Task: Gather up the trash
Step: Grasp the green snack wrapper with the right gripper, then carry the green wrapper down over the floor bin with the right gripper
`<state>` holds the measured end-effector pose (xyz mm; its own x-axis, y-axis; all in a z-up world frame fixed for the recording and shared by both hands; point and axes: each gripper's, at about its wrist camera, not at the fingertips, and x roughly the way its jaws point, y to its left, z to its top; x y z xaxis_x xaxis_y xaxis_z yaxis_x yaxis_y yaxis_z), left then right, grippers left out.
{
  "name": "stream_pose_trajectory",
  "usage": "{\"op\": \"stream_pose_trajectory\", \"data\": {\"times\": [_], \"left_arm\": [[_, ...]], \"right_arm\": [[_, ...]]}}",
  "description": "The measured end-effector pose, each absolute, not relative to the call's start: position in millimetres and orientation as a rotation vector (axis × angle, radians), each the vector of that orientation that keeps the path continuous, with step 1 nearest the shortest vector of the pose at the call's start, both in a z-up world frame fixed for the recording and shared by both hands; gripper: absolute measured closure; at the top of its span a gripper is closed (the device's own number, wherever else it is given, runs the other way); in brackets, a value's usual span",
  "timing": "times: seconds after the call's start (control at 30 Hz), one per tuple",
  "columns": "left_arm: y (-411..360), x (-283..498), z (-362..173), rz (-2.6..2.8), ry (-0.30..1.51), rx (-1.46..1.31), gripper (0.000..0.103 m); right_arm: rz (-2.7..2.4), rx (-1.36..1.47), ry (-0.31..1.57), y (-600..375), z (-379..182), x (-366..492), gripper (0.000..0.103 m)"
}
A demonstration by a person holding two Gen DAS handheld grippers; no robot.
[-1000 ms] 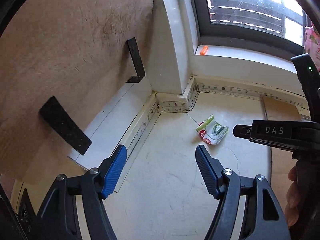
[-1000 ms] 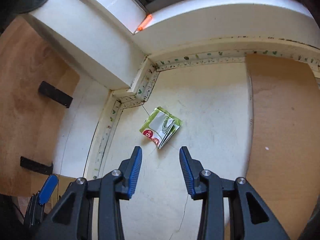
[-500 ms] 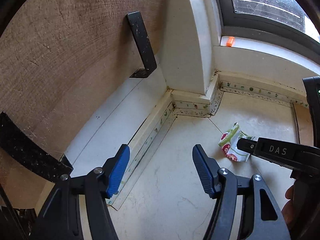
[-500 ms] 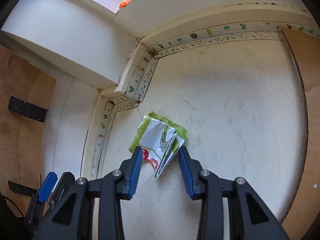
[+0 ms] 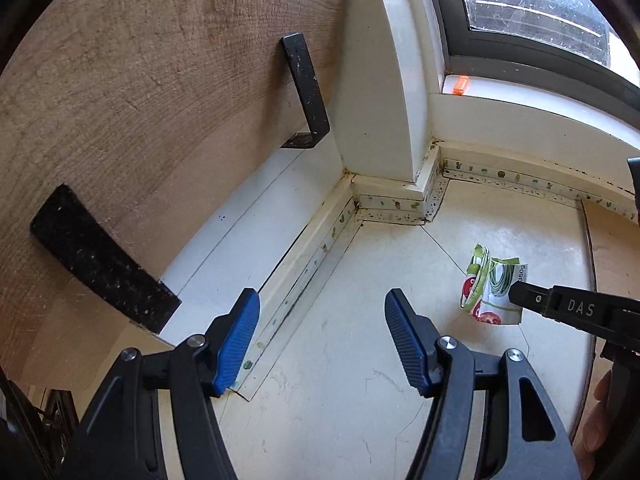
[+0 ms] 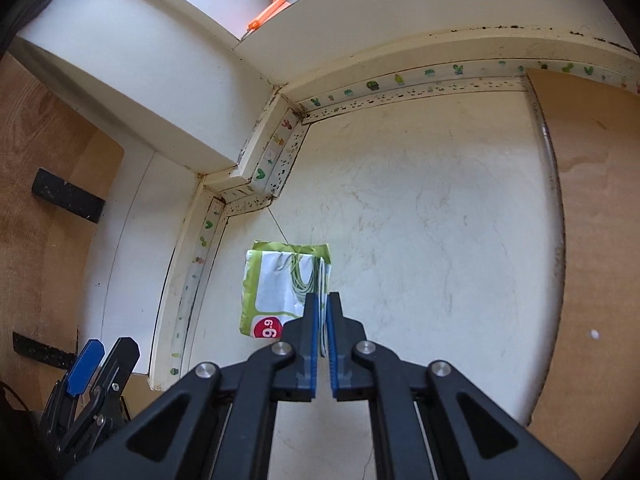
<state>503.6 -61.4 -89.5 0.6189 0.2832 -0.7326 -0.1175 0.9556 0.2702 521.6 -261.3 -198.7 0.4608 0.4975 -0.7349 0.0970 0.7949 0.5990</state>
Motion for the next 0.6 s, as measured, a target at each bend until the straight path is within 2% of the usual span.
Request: {"op": "stream_pose_trajectory", "data": {"times": [0.3,0.6], "left_arm": [[-55,453,-73,0.163,0.858,0.194,0.039],[-31,379,-43,0.048,0.809,0.173,0.039]], "right_arm": [[0.252,0.619,1.057,-254,-173,464,0.099],[0.194,0.613,0.955,-227,-111,367,0.099]]}}
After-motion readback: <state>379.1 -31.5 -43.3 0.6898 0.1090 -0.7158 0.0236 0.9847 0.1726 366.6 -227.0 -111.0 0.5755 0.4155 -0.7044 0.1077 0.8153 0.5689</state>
